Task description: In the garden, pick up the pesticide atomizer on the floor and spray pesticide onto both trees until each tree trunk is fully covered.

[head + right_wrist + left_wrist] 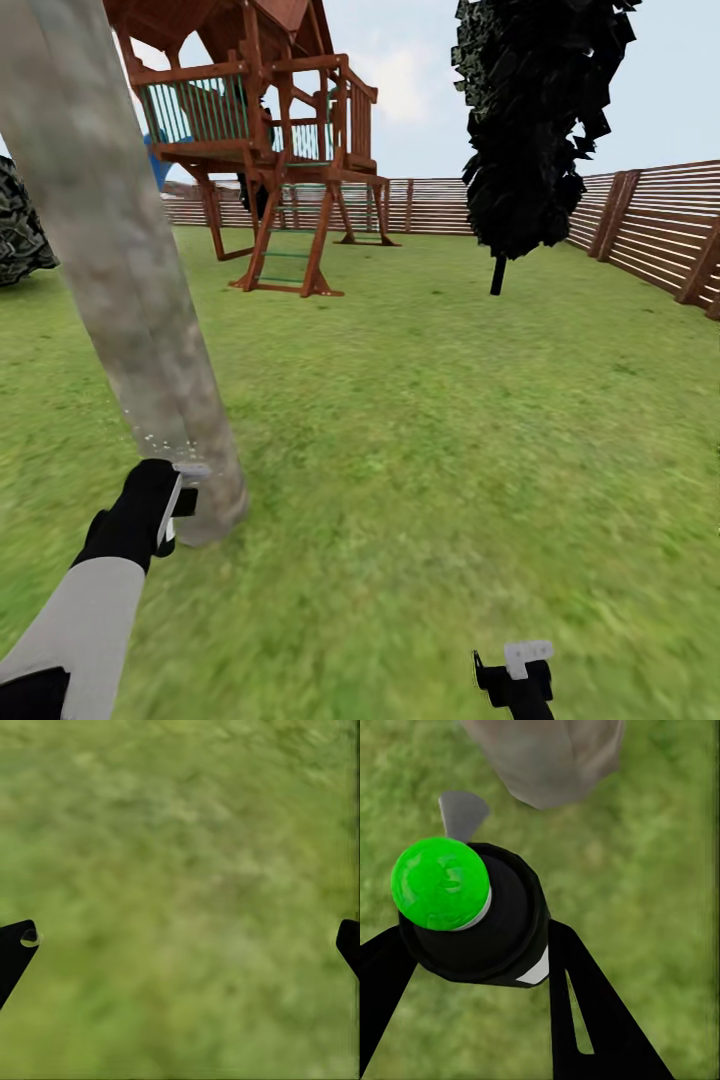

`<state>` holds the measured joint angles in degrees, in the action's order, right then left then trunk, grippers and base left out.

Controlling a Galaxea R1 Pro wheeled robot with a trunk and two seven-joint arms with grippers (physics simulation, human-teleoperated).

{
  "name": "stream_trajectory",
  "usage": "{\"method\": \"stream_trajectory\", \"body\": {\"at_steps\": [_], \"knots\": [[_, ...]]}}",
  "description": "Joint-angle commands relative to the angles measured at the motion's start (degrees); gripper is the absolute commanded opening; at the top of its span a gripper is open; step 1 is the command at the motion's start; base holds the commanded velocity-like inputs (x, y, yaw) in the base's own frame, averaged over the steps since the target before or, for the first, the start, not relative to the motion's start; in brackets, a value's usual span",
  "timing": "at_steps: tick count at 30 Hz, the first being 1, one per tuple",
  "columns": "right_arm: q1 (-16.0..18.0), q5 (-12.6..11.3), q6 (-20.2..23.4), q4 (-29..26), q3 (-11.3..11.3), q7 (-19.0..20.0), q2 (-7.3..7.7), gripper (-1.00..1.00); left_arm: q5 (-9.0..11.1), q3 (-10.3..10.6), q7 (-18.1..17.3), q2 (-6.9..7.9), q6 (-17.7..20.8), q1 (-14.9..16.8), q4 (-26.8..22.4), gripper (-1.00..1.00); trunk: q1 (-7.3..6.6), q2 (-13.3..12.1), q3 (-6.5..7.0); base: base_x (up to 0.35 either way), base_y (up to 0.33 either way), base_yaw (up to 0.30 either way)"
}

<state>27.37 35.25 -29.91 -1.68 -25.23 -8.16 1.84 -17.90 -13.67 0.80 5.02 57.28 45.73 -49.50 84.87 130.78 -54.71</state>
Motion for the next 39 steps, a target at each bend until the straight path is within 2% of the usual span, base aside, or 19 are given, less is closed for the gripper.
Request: {"method": "stream_trajectory", "body": {"at_steps": [1,6,11,20,24,29,39], "knots": [[0.0,0.6,-0.1,0.1,-0.3,-0.4,0.01,1.00,0.0,0.0,0.1,0.03,0.2,0.1,-0.1,-1.00,-0.01,0.0,-0.05,0.011,-0.273,0.000],[0.0,0.6,-0.1,0.2,-0.3,-0.4,-0.05,1.00,-0.1,0.0,0.1,0.08,0.4,0.5,-0.1,-1.00,-0.01,0.0,-0.05,0.002,-0.274,0.012],[0.0,0.6,-0.1,0.2,-0.3,-0.4,-0.08,1.00,0.1,-0.1,0.1,0.14,0.6,2.3,0.2,-1.00,-0.01,0.0,-0.05,0.112,-0.256,0.230],[0.0,0.7,-0.1,0.2,-0.3,-0.3,-0.08,1.00,0.1,-0.1,0.1,0.15,0.6,2.2,0.3,-1.00,-0.01,0.0,-0.05,0.261,-0.174,0.274],[0.0,0.7,-0.1,0.2,-0.3,-0.3,-0.08,1.00,0.1,-0.5,0.1,0.27,0.6,1.8,0.3,-1.00,-0.01,0.0,-0.05,0.239,-0.190,0.090],[0.0,0.7,-0.1,0.2,-0.3,-0.2,-0.08,1.00,0.1,-0.4,0.1,0.17,0.6,1.7,0.3,-1.00,-0.01,0.0,-0.05,0.112,-0.257,0.023],[0.0,0.7,-0.1,0.2,-0.3,-0.2,-0.14,1.00,0.1,-0.1,0.2,-0.03,0.5,1.5,1.1,-1.00,-0.01,0.0,-0.05,0.098,-0.267,0.257]]}}
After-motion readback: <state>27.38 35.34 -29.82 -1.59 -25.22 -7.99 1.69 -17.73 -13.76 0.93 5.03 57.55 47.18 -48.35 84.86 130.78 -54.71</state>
